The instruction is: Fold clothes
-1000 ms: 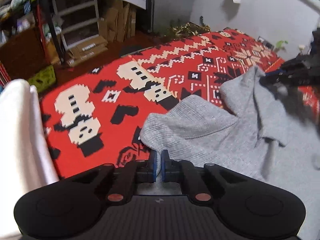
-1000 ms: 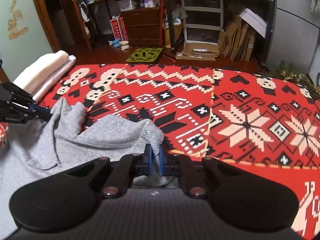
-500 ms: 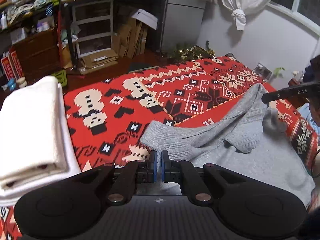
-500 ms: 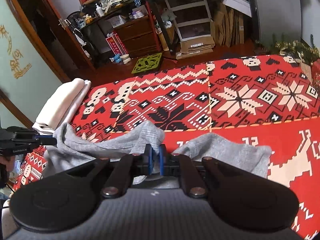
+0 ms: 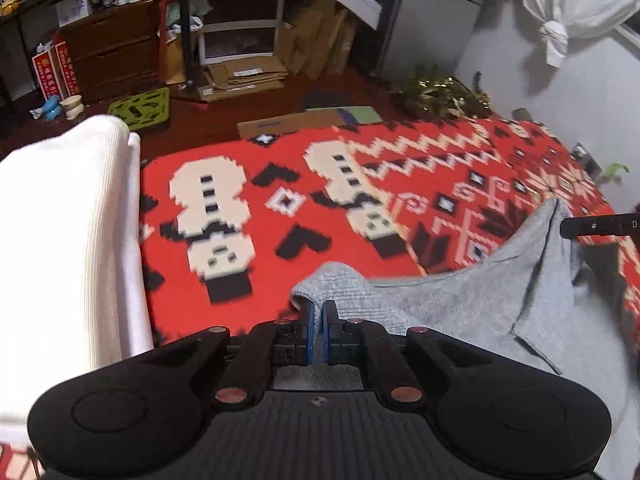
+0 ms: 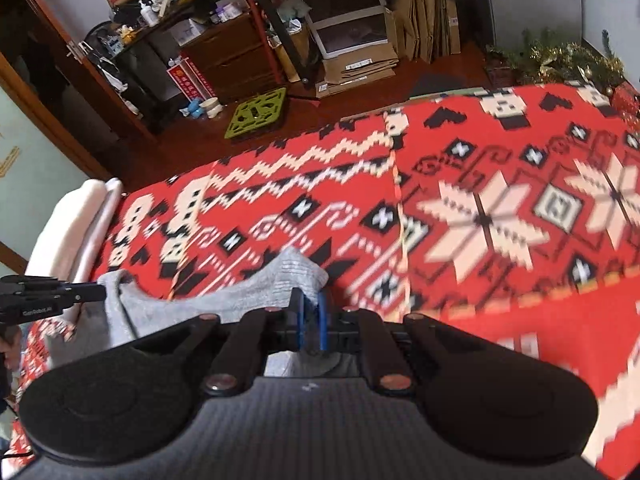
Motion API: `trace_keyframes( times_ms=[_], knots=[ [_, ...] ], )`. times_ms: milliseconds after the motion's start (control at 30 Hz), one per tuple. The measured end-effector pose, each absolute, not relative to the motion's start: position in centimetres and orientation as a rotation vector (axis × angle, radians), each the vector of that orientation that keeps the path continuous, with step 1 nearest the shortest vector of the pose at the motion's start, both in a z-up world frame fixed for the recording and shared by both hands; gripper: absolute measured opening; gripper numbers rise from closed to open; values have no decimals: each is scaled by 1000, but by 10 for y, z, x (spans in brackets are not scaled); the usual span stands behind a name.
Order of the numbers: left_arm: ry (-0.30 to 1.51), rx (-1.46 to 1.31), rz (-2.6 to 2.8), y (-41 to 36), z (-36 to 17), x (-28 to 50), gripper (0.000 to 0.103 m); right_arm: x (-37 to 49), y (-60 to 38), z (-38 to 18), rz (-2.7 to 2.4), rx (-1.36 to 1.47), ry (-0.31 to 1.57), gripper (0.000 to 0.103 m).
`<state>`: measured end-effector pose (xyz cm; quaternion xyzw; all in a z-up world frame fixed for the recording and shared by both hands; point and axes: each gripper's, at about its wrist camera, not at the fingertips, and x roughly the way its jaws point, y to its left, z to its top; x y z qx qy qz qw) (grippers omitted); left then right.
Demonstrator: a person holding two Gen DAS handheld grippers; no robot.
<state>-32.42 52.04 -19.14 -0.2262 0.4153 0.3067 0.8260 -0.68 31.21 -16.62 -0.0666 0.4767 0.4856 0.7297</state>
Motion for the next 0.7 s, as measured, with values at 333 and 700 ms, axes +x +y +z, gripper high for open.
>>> trace_keyframes(
  times_ms=[333, 700],
  knots=[
    [877, -428, 712, 534, -201, -307, 5, 17, 368, -188, 1034, -221, 1018, 8],
    [803, -427, 716, 504, -176, -346, 34, 27, 301, -145, 1069, -113, 931, 39]
  ],
)
